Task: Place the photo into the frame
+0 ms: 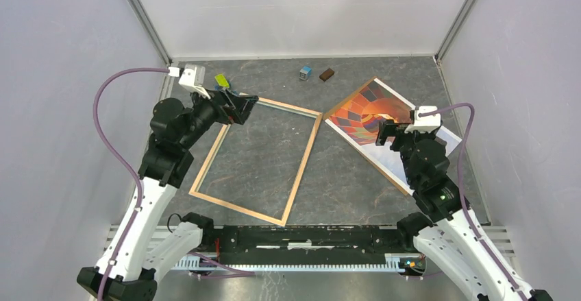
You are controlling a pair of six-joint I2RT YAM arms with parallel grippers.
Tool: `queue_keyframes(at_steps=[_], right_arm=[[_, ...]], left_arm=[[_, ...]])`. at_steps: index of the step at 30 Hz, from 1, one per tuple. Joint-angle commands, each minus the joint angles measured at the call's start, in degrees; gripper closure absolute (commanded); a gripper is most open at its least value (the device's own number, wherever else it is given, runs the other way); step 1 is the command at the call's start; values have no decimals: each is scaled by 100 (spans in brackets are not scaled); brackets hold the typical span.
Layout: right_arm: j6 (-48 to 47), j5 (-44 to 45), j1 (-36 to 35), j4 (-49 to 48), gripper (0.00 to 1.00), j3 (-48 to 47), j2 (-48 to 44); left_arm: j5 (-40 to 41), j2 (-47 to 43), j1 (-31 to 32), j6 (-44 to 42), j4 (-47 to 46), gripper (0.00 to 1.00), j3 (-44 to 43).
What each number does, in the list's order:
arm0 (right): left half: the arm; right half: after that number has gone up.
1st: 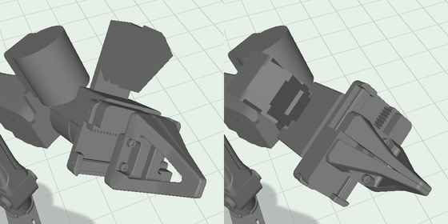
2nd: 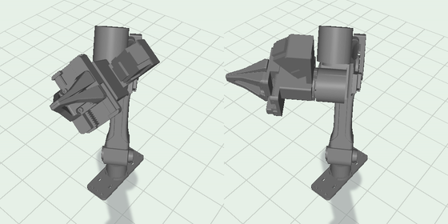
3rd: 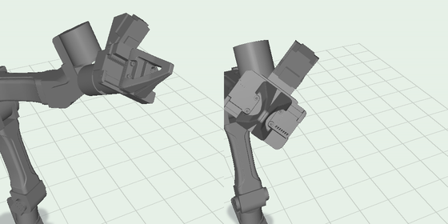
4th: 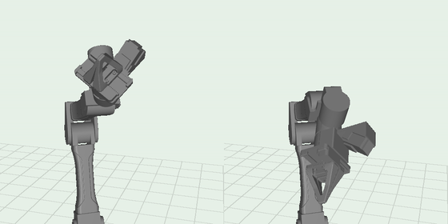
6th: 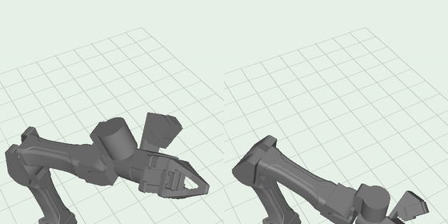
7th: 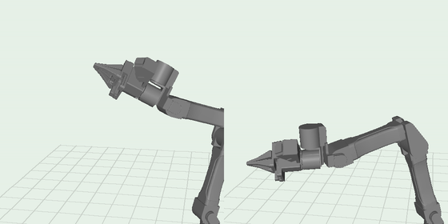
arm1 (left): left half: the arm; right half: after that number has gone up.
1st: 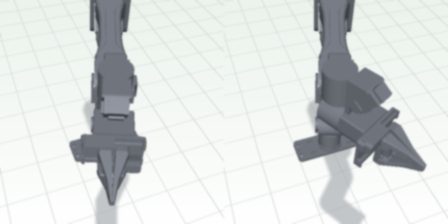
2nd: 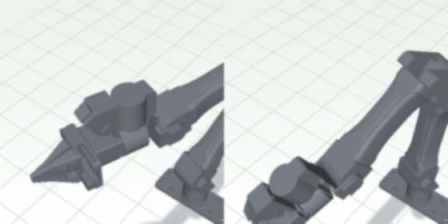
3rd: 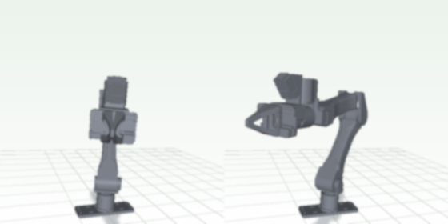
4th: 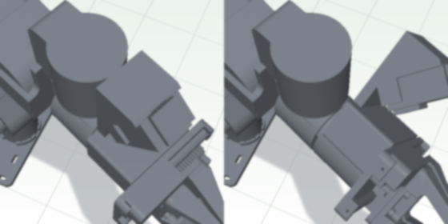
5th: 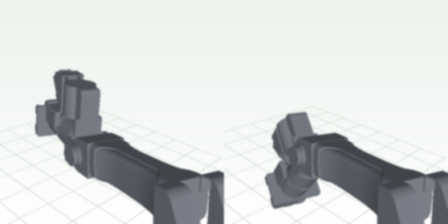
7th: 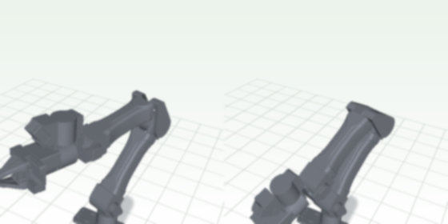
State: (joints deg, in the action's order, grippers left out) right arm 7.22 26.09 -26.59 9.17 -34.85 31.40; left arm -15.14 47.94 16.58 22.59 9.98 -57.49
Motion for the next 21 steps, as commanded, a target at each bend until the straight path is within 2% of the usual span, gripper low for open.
queue_keyframes(at_steps=[1, 6, 11, 14, 18, 21], right_arm=[[99, 414, -13, -293, 2, 121, 258], [-142, -23, -10, -72, 2, -116, 980], [252, 260, -8, 148, 2, -263, 1872], [238, 132, 73, -173, 2, -86, 2298], [491, -1197, 946, -477, 3, 153, 2843], [732, -2160, 1733, -833, 3, 456, 2906]], left_arm=[[-92, 86, 213, -292, -184, 0, -139], [-357, 381, 408, -84, -176, 0, -185], [-626, 757, 472, 12, -25, 0, -323], [-575, 849, 506, 9, 61, 0, -357], [-572, 976, 538, -35, 238, 0, -473], [-656, 1061, 531, 29, 241, 0, -481]])
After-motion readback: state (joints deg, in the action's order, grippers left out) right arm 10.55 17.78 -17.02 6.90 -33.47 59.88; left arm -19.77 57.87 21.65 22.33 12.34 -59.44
